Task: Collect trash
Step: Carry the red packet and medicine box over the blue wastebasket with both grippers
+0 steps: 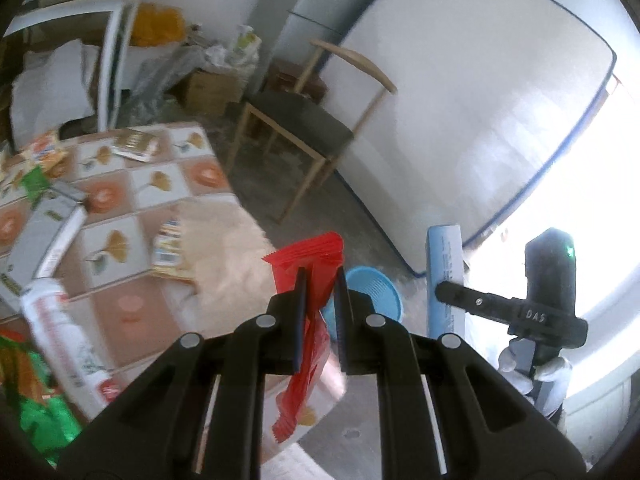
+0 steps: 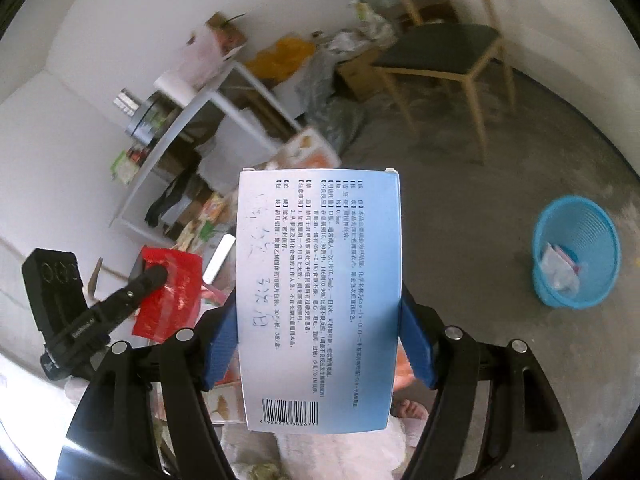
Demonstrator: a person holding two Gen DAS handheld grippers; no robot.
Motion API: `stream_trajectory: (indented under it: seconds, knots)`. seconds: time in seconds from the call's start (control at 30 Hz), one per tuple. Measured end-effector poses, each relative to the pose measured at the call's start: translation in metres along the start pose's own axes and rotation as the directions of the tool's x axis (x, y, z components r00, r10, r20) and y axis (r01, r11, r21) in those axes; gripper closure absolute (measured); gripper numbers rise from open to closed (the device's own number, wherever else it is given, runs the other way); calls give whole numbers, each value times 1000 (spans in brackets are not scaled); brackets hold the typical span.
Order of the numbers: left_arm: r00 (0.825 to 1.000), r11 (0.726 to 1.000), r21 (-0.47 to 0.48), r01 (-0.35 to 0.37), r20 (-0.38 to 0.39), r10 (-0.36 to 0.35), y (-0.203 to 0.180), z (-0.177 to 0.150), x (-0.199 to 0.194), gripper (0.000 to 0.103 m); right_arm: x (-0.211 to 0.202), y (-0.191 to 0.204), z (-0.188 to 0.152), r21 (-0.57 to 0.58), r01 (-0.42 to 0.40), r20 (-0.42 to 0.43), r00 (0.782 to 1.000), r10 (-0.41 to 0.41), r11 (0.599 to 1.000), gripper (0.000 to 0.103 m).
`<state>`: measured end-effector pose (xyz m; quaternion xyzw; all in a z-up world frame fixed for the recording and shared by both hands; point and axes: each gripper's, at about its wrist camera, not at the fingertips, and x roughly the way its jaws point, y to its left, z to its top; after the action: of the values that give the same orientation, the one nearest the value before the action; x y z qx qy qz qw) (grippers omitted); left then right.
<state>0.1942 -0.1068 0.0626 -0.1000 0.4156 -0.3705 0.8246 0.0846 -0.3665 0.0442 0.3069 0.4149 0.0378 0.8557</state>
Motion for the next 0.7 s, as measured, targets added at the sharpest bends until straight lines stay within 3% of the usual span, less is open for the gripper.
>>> stream_trajectory:
  seconds: [0.17,0.37,0.7]
  knots:
    - [995,998,30,58,-84,-56,-42,0,52,92,-19,-63,-9,106,58,39,997,-62,993,34]
    - [971,988,78,133,-209,-114,-100,2,127,92,-41,-145,-17,260,120,74,987,-144,958,34]
    - [901,967,132,219,-408,-149,-186,-23,261,92,-49,-271,-26,469,137,95,974,-204,872,34]
